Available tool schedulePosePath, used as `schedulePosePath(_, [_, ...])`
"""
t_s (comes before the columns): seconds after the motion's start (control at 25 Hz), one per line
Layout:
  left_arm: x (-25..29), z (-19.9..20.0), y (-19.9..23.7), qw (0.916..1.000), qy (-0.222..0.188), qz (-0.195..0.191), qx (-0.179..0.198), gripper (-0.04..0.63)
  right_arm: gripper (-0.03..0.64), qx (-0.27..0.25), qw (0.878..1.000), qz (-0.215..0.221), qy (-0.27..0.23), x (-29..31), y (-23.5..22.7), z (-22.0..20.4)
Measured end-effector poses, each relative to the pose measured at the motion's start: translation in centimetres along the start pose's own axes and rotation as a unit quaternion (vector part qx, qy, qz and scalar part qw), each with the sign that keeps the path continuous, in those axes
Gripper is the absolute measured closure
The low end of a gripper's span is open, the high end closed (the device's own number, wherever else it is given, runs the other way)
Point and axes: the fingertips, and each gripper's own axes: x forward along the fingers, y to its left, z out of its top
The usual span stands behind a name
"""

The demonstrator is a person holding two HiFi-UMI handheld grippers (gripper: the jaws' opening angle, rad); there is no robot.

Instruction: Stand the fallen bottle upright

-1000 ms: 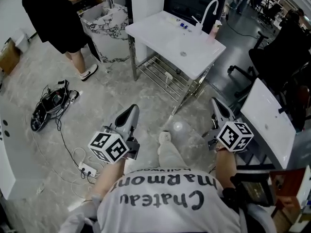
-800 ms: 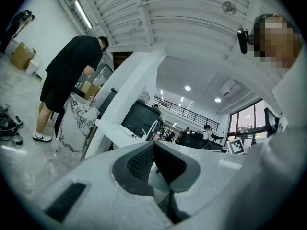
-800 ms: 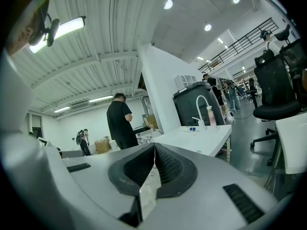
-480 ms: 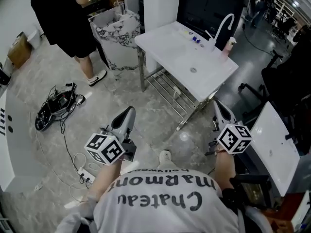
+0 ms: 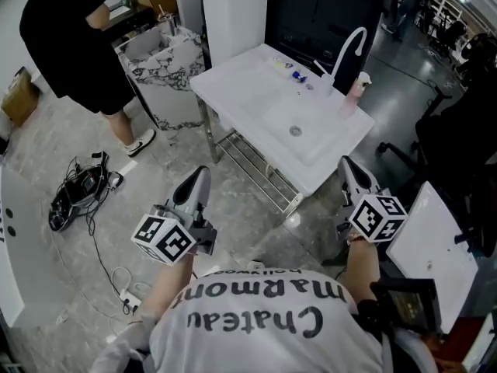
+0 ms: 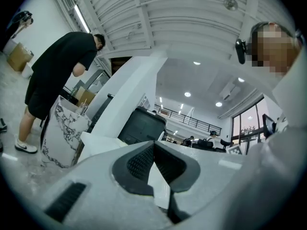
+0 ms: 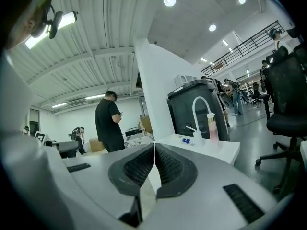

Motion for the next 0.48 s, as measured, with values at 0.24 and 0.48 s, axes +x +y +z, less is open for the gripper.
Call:
schedulePosePath(0.24, [2.3, -0.3, 1.7, 0.9999, 0.011, 0.011, 0.001, 0.581, 0.601, 0.022, 1.000, 0.005, 0.014, 4.2, -1.6, -0.7])
schedulePosePath(0.48, [4.1, -2.2, 5.0, 0.9973, 0.066, 0.018, 0.028, 0.581, 0.601, 0.022, 0.999, 0.006, 0.047, 8.0, -1.8, -3.3])
